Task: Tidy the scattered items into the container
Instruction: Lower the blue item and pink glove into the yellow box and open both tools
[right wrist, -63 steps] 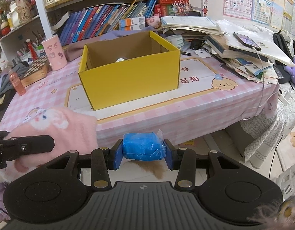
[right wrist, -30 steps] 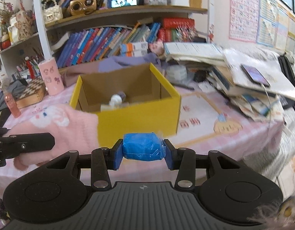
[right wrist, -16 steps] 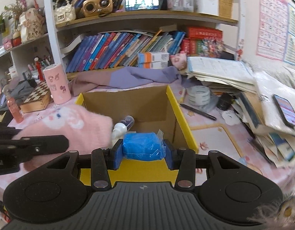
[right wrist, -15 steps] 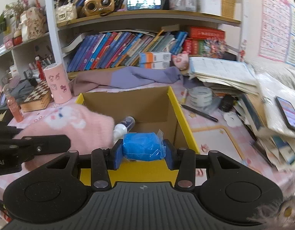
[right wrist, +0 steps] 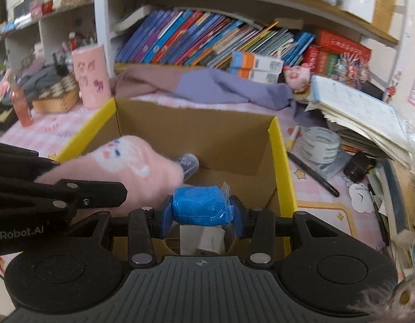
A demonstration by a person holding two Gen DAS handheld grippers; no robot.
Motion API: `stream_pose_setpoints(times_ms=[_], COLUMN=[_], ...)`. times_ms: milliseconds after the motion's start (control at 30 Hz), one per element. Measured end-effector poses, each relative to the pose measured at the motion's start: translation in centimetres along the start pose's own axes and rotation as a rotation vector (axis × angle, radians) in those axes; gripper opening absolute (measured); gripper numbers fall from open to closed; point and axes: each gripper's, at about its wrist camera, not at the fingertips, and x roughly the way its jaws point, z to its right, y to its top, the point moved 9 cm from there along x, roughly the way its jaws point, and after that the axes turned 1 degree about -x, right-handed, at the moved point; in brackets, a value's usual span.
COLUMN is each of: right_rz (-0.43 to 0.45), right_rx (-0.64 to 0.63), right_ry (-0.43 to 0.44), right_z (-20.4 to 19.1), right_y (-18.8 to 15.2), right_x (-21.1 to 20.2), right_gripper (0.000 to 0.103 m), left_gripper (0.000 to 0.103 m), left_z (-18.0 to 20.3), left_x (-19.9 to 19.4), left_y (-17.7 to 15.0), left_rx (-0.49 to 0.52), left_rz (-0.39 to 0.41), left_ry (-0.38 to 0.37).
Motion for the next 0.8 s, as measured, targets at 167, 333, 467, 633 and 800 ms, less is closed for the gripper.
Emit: stream_pose_setpoints(times_ms=[167, 333, 467, 633, 800], right_rz=[-0.052, -0.098, -0.103, -0.092, -0.041], right_rx=[-0.025, -0.043, -0.034, -0.025, 0.010], right_ry=[0.037, 0.064, 0.076, 0.076, 0.066], right_z=[0.0, -0.3, -0.2, 0.0, 0.5], right_y=[-0.7, -1.5, -1.5, -1.5, -0.9], right_x=[1.7, 2.8, 3.2, 3.1, 2.0], right_gripper=[0.041, 0.041, 0.042, 0.043, 0.048], left_gripper=[0.017, 0.019, 0.022, 0.025, 0.040], left_z=[-0.7, -1.1, -1.2, -1.1, -1.0], left_x=[1.3, 1.9, 1.9, 1.6, 0.3], left_y=[-0.7, -1.3, -1.6, -1.7, -1.4], left_rx=[-0.019, -0.044, -0.051, -0.049, -0.054], left_rz=[-0.048, -0.073, -0.077, -0.065, -0.018], left_ry=[0.038, 0.060, 0.080, 0.104, 0.126])
